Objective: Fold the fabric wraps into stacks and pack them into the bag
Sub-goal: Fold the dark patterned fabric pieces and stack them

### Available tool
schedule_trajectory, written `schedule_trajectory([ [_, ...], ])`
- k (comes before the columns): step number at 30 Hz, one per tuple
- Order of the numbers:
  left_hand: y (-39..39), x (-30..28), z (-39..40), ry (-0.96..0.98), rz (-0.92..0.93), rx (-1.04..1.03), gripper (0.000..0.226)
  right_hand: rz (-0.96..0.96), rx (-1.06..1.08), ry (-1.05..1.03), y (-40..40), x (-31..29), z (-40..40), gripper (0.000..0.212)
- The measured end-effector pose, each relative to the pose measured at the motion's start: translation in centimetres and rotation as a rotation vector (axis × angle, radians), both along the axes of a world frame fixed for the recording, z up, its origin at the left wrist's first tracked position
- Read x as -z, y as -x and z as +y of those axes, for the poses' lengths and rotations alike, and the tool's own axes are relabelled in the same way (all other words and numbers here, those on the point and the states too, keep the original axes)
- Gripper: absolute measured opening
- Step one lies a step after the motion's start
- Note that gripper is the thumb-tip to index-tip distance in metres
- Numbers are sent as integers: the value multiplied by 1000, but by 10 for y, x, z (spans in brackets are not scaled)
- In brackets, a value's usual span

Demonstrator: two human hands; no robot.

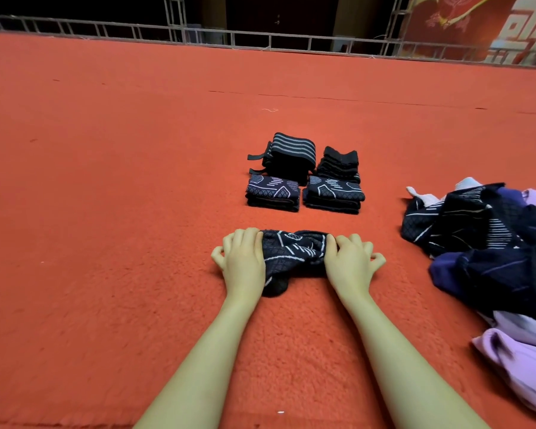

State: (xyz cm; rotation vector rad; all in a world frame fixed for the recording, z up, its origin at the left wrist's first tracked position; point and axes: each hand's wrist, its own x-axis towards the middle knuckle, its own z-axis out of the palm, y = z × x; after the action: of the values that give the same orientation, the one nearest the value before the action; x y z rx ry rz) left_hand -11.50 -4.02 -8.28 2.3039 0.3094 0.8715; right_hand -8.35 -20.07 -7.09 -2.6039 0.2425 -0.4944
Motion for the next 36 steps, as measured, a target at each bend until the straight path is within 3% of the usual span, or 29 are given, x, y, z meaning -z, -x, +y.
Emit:
schedule_trajectory([
  [3,-6,-5,6,48,22,-2,18,-102,-77,-45,1,-7,-3,33],
  [7,3,-28,2,-152,-112,196,36,-251,-115,-113,7,-15,-9,29],
  [9,3,-34,-7,-294,40,284,42,-279,-162,-83,10,-12,-9,17],
  [12,-10,-31,-15,-383,390,370,47,-232,-319,-58,14,-14,-7,41],
  [14,-12,-29,-15,-402,470,416,47,-173,-424,12,11,-20,-6,36],
  [20,23,-1,-9,-488,164,449,41,27,-521,307,3,-33,-5,27],
  [24,32,6,-11,-492,12,376,24,-138,-578,298,12,-25,-11,33],
  [27,32,3,-14,-402,-10,317,27,-274,-570,346,19,-20,-16,36],
  [30,28,6,-18,-454,39,214,38,-409,-508,408,26,-13,-18,31],
  [36,24,5,-22,-515,-76,226,29,-536,-286,334,29,-13,-11,29],
])
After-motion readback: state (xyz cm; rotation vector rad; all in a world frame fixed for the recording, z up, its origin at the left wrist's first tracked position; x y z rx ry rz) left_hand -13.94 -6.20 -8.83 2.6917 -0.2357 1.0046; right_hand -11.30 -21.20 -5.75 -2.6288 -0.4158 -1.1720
